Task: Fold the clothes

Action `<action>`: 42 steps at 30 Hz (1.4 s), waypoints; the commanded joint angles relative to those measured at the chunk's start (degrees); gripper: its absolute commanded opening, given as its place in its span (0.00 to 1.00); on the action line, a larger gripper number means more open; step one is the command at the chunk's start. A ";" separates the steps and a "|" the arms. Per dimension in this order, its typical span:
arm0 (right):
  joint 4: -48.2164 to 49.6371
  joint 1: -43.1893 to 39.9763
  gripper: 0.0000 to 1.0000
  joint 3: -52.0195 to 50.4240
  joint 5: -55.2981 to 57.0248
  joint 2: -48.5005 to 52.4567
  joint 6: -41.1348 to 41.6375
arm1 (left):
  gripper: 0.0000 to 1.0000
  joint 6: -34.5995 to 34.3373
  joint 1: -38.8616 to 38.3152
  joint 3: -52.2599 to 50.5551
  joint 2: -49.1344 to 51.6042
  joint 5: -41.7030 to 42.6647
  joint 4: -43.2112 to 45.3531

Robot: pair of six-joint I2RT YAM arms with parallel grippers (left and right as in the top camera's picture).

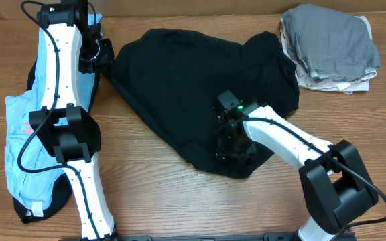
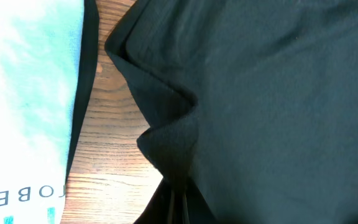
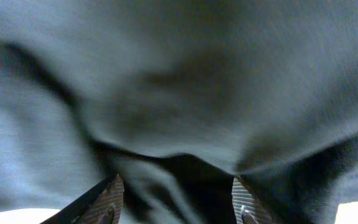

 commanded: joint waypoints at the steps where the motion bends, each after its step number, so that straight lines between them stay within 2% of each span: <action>1: 1.01 -1.64 0.60 -2.71 1.27 0.35 2.25 | 0.04 0.90 -0.13 0.09 -1.79 0.22 0.44; 6: 2.45 -2.27 0.59 -3.30 1.42 0.35 2.25 | 0.04 0.87 -0.13 0.09 -1.79 0.24 0.74; 8: 3.23 -2.54 0.52 -3.30 1.27 0.35 2.25 | 0.04 0.63 -0.13 0.09 -1.79 0.24 0.85; 9: 3.43 -2.62 0.44 -3.28 1.25 0.35 2.23 | 0.04 0.44 -0.13 0.09 -1.79 0.24 0.87; 11: 3.19 -2.73 0.11 -2.95 0.81 0.26 2.27 | 0.04 0.44 -0.13 0.09 -1.79 0.24 0.87; 12: 2.49 -2.82 0.04 -2.56 0.74 0.11 2.45 | 0.04 0.46 -0.13 0.09 -1.79 0.22 0.87; 20: -7.61 -3.82 0.04 1.14 -2.91 -9.33 3.91 | 0.04 0.46 0.28 0.09 -1.79 0.22 1.27; 24: -10.62 -1.22 0.04 1.07 -6.38 -14.32 4.37 | 0.04 0.46 0.48 0.09 -1.79 0.22 1.40; 27: -11.10 3.19 0.04 0.24 -6.95 -14.99 5.90 | 0.04 0.46 0.48 0.09 -1.79 0.24 1.88; 32: -7.98 9.90 0.04 -5.62 -5.77 -14.97 13.03 | 0.04 0.46 0.46 0.09 -1.79 0.24 2.14; 35: -7.61 10.05 0.04 -9.35 -3.17 -14.97 16.57 | 0.04 0.46 0.46 0.09 -1.79 0.24 2.19; 38: -6.25 7.13 0.04 -10.71 -0.09 -14.97 16.48 | 0.04 0.46 0.46 0.09 -1.79 0.24 2.64; 41: -1.01 1.53 0.11 -10.73 0.37 -14.97 13.60 | 0.04 0.46 0.42 0.09 -1.79 0.26 3.23; 42: 1.40 -0.96 0.24 -10.73 0.17 -14.97 12.17 | 0.04 0.46 0.37 0.09 -1.79 0.24 3.45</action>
